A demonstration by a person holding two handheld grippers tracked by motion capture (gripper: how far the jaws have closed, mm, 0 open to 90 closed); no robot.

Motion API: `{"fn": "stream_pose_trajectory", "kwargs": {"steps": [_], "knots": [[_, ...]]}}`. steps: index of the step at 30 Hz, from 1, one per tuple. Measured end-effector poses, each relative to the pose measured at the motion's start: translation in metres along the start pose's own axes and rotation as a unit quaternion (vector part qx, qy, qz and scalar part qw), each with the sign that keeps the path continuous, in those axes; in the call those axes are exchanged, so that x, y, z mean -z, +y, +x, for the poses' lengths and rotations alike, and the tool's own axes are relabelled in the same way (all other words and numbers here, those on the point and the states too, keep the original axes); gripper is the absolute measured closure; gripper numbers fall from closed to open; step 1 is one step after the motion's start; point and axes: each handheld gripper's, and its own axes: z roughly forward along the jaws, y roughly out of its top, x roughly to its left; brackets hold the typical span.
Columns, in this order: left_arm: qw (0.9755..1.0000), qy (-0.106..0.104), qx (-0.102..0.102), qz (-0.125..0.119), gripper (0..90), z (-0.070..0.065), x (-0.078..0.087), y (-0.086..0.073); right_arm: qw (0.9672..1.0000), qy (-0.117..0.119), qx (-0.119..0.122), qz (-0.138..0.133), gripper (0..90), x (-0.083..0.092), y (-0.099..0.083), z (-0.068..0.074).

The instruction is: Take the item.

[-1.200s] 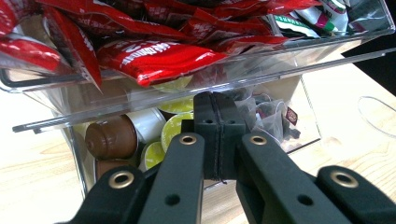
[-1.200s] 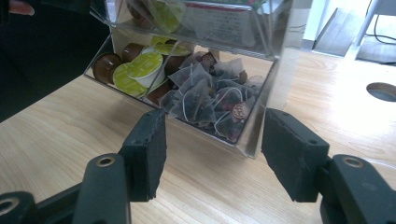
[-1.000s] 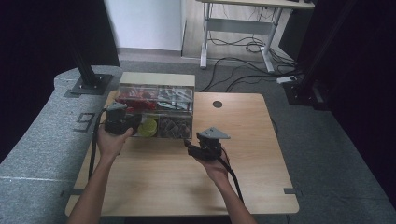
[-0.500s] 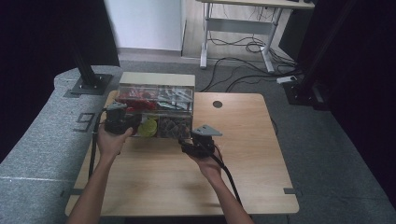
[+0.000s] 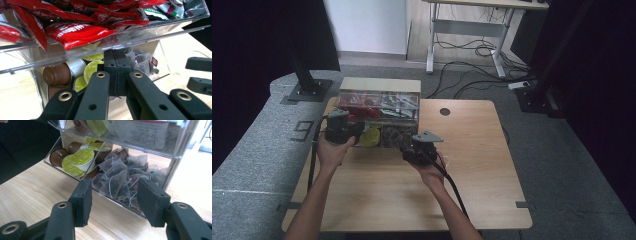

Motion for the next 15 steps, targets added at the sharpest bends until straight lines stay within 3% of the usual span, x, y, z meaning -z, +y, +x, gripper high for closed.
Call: {"fn": "stream_pose_trajectory", "kwargs": {"steps": [15], "knots": [[1.0000, 0.000, 0.000, 0.001, 89.6, 0.000, 0.000, 0.000, 0.9999, -0.004, -0.006, 0.012, 45.7, -0.019, 0.000, -0.003]]}}
